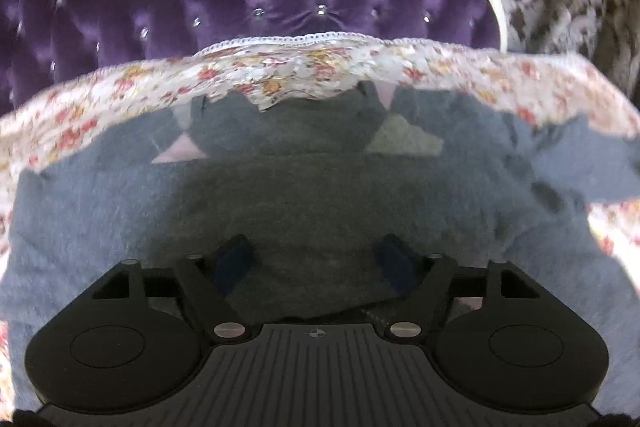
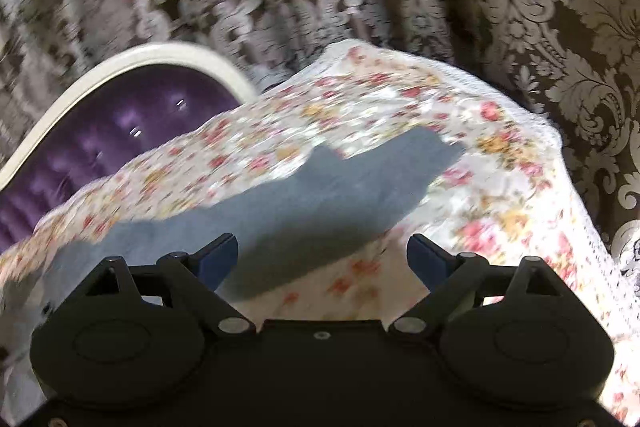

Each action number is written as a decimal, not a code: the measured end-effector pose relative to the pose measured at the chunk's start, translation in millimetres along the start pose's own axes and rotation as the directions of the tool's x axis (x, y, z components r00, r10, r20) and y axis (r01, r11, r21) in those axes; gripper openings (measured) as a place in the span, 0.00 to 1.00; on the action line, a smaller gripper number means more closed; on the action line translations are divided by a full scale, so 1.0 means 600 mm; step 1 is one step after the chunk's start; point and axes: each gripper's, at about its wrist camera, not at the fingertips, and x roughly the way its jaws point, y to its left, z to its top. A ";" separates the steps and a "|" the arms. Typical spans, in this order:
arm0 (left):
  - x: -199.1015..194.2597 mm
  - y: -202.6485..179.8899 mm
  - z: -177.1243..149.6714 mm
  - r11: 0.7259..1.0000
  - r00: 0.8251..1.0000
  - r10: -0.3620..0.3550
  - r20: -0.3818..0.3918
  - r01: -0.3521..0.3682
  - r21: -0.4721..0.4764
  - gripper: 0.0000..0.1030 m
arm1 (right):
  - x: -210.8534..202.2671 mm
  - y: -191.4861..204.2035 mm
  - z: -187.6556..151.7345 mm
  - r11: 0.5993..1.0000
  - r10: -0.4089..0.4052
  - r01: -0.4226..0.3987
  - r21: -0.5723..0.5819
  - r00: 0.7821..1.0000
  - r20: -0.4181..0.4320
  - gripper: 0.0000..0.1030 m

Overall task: Fold small clothes
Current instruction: 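Move the right gripper to the other sleeve cuff and grasp it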

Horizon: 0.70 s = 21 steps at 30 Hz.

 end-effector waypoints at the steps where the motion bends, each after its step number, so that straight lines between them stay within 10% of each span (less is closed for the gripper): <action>1: 0.001 -0.001 -0.001 1.000 1.000 0.002 0.000 -0.002 -0.010 0.71 | 0.008 -0.010 0.005 1.000 -0.001 0.001 0.015 1.000 0.001 0.90; 17: 0.009 -0.005 -0.003 1.000 1.000 0.001 0.015 -0.001 -0.006 0.76 | 0.098 -0.107 0.056 0.958 0.081 -0.093 0.271 0.995 0.054 0.89; 21: 0.010 -0.005 -0.003 1.000 1.000 0.002 0.015 -0.002 -0.005 0.76 | 0.111 -0.103 0.068 0.971 0.001 -0.006 0.239 1.000 0.018 0.55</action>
